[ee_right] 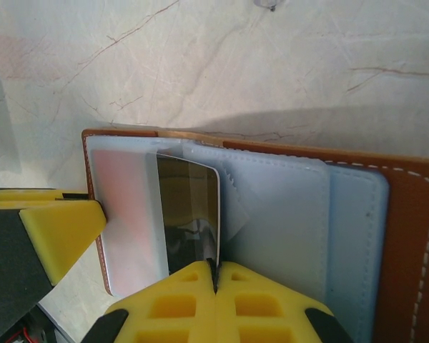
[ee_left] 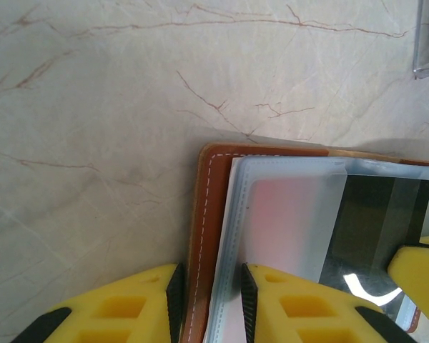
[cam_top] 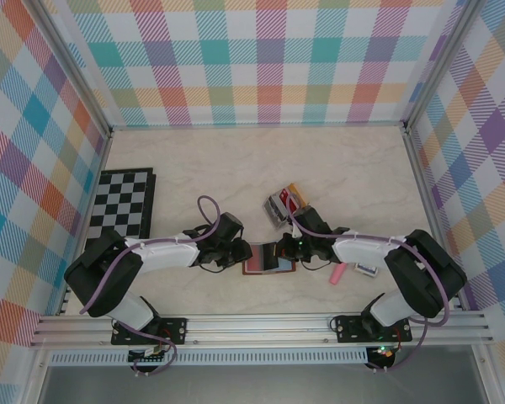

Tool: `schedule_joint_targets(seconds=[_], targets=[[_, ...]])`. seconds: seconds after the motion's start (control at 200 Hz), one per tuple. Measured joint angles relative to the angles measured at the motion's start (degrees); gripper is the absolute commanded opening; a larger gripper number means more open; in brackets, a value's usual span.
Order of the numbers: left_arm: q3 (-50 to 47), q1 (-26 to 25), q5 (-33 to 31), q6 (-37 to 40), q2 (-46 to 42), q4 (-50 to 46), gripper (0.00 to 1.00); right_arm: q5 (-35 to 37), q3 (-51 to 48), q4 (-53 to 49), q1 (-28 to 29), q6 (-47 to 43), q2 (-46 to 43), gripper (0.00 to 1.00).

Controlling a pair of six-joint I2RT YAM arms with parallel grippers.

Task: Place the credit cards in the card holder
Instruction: Insert the credit card into the card slot.

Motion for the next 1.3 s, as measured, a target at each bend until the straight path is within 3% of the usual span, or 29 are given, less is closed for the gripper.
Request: schedule_joint_targets(seconds=[0.425,0.675,0.77,0.94,1.2,1.3], targets=[[-0.11,0.0,-0.02,0.0,-0.02,0.04,0.29,1.38,5.16,0.52,4.85,3.21,5.7,0.08],[-0.11,0.0,-0.02,0.0,-0.02,0.04,0.29,4.24,9.22,-5.73,6.23,2.51,6.93,0.23],[-0.11,0.0,-0.02,0.0,-0.02,0.07,0.29,5.6,10.21,-8.83,6.47,1.44,6.43,0.23],[-0.15,0.0,0.0,0.0,-0.02,0.13,0.29,5.07,10.88,-10.49,6.58,-0.02,5.97,0.12],[-0.33,0.0,0.0,0.0,-0.02,0.39,0.29,2.93,12.98,-10.47,6.56,0.04,9.88,0.1],[-0.35,0.0,-0.02,0.0,-0.02,0.44,0.29,3.91,13.66,-12.04,6.67,0.09,9.42,0.14]])
